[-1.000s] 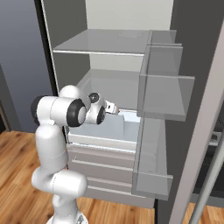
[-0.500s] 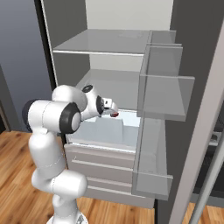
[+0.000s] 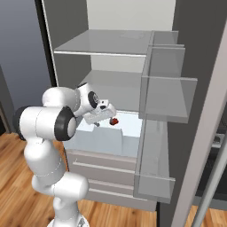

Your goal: Fully open the fridge drawer.

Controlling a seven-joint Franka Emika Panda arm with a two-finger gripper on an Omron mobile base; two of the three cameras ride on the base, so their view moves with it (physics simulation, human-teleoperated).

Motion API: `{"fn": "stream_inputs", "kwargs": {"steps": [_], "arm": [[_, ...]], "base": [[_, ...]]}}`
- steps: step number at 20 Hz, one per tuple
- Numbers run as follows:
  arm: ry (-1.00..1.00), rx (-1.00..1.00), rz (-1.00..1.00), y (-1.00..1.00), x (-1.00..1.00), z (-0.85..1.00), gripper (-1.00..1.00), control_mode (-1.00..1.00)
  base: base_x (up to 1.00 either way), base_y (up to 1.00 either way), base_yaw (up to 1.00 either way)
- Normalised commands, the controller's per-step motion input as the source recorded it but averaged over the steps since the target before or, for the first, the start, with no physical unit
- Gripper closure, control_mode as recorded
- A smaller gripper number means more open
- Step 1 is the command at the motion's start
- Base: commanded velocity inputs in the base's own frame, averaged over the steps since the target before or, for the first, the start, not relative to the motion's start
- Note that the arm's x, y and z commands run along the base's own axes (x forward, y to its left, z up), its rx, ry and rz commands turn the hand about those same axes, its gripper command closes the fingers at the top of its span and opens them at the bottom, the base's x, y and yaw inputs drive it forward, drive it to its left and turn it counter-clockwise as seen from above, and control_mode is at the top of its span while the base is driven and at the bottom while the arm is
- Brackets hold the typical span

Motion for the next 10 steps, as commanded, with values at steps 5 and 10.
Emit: {"fn": "stream_inputs", "kwargs": {"steps": [5, 10], "arm": [[0.33, -0.09, 0.0, -0.55, -1.0, -0.87, -1.0, -1.0], [0.3, -0.07, 0.0, -0.63, -1.0, -0.91, -1.0, -1.0]], "base": [[0.0, 0.0, 0.0], [0.0, 0.0, 0.0]]}}
